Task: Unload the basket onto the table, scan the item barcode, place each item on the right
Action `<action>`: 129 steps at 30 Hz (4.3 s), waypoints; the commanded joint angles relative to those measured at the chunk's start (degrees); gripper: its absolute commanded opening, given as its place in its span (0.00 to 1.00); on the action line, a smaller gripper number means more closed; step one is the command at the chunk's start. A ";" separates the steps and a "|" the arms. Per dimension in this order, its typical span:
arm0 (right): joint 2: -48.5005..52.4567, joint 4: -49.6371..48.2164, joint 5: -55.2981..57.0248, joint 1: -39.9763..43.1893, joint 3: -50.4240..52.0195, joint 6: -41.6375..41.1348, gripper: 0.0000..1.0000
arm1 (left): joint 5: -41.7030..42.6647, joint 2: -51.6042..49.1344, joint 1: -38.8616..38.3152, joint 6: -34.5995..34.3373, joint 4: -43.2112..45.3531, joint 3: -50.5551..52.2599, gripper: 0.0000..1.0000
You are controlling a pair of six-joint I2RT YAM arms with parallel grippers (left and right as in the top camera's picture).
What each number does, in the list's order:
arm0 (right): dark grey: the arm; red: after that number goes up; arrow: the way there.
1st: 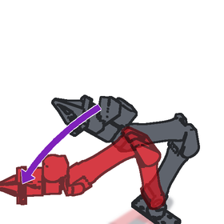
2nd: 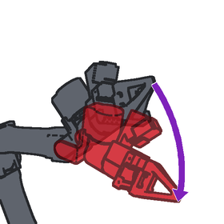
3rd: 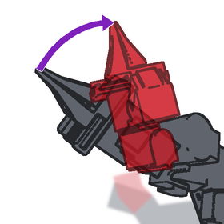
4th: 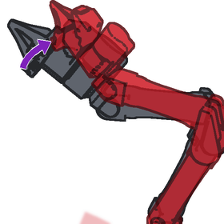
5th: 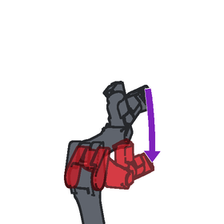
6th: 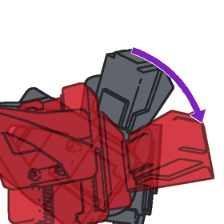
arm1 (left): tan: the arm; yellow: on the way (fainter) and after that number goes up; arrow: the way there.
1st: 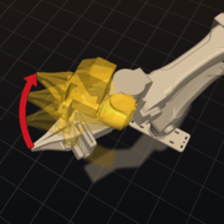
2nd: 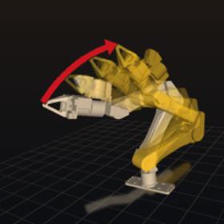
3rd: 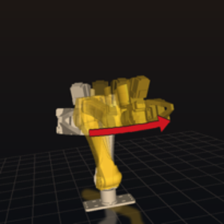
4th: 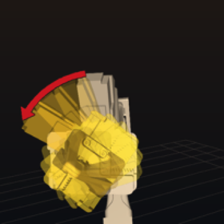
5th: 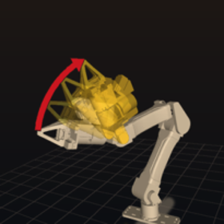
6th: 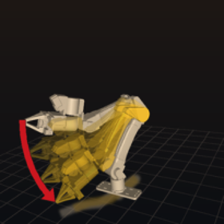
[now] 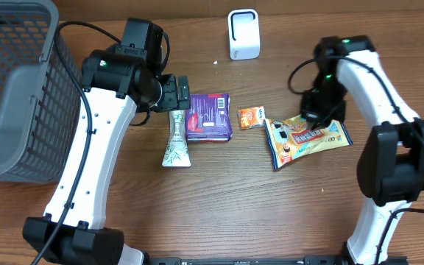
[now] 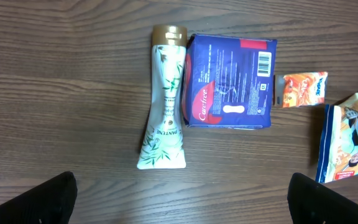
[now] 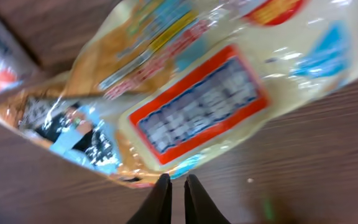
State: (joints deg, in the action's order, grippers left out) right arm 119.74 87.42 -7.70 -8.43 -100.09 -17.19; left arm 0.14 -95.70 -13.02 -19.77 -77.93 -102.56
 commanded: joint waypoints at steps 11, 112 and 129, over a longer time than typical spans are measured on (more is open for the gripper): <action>-0.46 -15.76 -1.49 -6.86 15.43 -1.03 0.24 | -0.74 0.35 0.24 -1.03 0.22 0.09 1.00; -0.24 -6.36 -7.98 4.24 0.04 7.72 0.20 | -0.72 0.35 0.24 -1.03 0.22 0.09 1.00; -0.13 -24.92 -8.92 -9.53 13.88 1.73 0.26 | -0.72 0.35 0.24 -1.03 0.22 0.09 1.00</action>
State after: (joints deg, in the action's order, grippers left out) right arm 119.77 63.83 -16.21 -16.73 -88.18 -13.76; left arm 0.14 -95.68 -12.99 -19.77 -77.91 -102.56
